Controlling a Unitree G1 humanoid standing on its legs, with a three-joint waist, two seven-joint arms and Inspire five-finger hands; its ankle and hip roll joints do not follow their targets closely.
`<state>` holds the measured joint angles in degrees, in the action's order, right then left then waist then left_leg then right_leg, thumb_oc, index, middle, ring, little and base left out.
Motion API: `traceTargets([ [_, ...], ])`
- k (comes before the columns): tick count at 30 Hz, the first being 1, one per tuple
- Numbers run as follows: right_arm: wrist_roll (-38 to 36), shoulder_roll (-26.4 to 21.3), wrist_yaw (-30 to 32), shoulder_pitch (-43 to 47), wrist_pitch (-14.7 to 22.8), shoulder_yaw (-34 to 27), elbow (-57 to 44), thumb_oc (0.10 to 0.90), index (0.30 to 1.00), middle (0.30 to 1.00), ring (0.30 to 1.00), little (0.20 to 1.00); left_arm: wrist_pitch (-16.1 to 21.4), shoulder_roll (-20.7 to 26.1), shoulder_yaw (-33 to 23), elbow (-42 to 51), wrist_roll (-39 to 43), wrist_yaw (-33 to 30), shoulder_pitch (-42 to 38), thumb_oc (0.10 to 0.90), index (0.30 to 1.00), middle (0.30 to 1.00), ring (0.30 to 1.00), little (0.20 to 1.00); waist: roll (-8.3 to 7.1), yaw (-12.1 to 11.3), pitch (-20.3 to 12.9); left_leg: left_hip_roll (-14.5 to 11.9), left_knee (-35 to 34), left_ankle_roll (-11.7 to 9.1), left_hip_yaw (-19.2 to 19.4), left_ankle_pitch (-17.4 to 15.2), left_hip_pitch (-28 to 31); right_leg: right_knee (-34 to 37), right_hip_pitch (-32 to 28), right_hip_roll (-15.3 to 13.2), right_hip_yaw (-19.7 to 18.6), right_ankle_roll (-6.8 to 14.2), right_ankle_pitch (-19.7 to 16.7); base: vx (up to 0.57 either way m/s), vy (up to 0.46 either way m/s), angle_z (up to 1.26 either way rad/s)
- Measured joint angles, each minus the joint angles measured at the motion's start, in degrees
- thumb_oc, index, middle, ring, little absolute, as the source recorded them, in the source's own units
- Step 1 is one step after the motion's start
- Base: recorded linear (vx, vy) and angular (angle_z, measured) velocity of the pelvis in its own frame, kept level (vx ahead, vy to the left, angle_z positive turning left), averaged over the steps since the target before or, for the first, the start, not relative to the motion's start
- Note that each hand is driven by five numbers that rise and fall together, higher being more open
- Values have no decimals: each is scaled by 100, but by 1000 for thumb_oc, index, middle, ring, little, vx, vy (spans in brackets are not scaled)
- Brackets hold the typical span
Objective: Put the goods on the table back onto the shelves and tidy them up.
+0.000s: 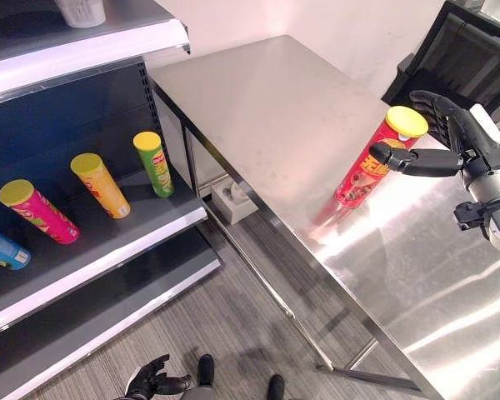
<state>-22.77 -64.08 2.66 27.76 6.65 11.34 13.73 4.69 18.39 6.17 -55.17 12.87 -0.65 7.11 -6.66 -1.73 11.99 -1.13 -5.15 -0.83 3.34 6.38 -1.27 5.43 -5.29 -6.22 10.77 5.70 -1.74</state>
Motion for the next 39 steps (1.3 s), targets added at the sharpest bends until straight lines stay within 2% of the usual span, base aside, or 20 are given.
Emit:
traceTargets([
  [9, 25, 0, 79, 34, -52, 28, 412, 800, 900, 900, 900, 900, -2, -1, 5, -3, -2, -7, 4, 800, 900, 900, 900, 900, 35, -52, -20, 11, 0, -3, -62, 5, -33, 0, 0, -1, 56, 1, 3, 13, -6, 3],
  [21, -6, 19, 81, 284, -107, 226, 479, 800, 900, 900, 900, 900, -2, 0, 7, 1, -2, -9, 5, 800, 900, 900, 900, 900, 34, -74, -21, 8, 0, -7, -66, 9, -31, 0, -5, 1, 66, 2, 3, 0, 0, 0],
  [30, -6, 18, 147, 760, -118, 598, 680, 800, 900, 900, 900, 900, -3, 1, 9, -1, -1, -13, 2, 800, 900, 900, 900, 900, 31, -88, -23, 10, 0, -7, -86, 10, -32, 0, -12, 2, 122, 2, 3, 0, 0, 0],
  [39, -6, 19, 141, 770, -142, 807, 835, 800, 900, 900, 900, 900, -3, 15, 32, 2, 1, -15, -1, 800, 900, 900, 900, 900, 12, -105, -35, 9, 0, -7, -92, 10, -33, 0, -14, 3, 135, 2, 3, 0, 0, 0],
])
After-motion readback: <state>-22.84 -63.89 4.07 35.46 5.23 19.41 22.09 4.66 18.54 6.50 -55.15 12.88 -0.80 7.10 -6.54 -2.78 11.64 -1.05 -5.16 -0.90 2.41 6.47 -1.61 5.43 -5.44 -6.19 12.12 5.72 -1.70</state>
